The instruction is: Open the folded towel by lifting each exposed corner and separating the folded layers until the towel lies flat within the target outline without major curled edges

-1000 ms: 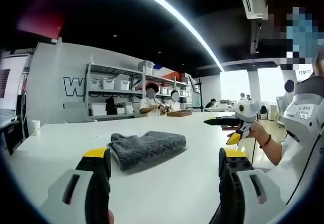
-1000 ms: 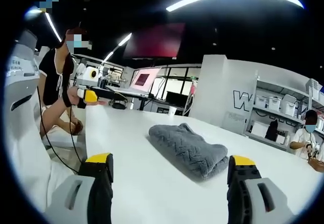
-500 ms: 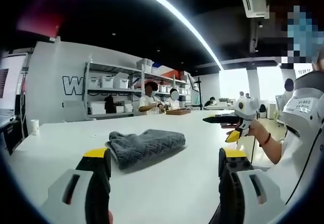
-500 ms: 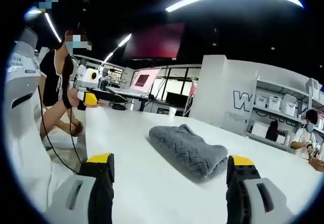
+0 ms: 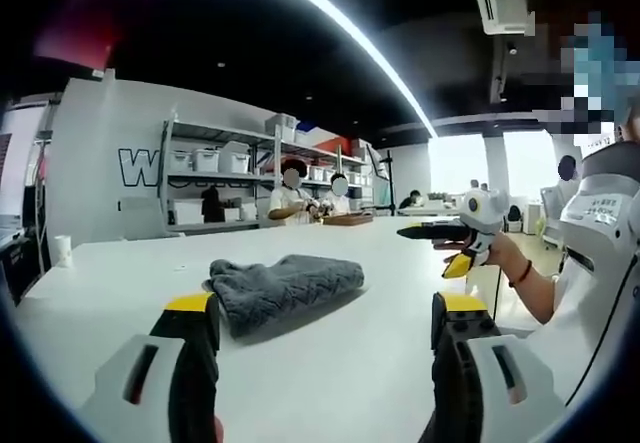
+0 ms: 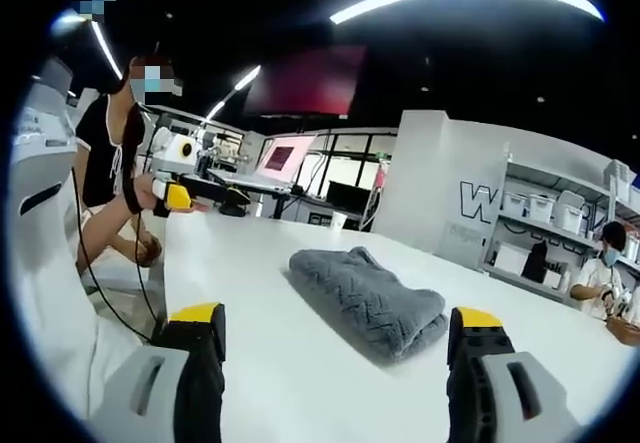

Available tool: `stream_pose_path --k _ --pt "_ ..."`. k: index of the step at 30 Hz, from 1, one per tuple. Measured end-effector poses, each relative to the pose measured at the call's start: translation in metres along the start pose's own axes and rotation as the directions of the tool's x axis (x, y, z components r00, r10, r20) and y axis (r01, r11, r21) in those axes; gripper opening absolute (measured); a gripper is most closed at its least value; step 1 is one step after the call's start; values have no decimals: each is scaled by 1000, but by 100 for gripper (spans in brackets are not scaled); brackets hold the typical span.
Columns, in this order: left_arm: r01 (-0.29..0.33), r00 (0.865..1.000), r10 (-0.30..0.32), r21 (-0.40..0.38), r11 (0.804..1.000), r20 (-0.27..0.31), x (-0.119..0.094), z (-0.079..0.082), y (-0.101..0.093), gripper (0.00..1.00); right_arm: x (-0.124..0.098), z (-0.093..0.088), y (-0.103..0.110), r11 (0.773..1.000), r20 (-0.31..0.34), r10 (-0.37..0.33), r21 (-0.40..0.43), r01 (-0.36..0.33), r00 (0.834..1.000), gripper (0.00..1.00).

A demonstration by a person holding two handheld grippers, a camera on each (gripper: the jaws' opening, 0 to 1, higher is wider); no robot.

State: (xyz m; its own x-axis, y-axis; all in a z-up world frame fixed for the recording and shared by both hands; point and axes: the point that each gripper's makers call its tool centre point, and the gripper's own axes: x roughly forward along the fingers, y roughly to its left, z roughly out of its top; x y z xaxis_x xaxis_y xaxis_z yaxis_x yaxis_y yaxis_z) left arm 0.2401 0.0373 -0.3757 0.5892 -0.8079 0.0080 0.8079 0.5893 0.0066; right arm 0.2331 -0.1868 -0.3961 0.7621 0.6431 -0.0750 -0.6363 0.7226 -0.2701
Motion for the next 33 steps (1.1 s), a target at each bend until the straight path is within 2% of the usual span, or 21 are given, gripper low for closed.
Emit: stream_pose_path --k 8,20,22,33 --pt "-16 1000 15 -3 1000 -17 3 -6 7 85 3 0 -2 1000 -3 -7 -3 7 1000 92" --pt "5 1000 -5 6 1000 -4 10 -1 6 85 3 5 -6 1000 14 -15 0 15 1000 90" --pt "13 1000 -13 26 1000 1 12 1 6 86 3 7 -9 1000 19 -22 0 22 1000 89" --pt "21 1000 -21 3 1000 8 19 2 7 85 12 14 -14 1000 32 -14 10 14 999 89"
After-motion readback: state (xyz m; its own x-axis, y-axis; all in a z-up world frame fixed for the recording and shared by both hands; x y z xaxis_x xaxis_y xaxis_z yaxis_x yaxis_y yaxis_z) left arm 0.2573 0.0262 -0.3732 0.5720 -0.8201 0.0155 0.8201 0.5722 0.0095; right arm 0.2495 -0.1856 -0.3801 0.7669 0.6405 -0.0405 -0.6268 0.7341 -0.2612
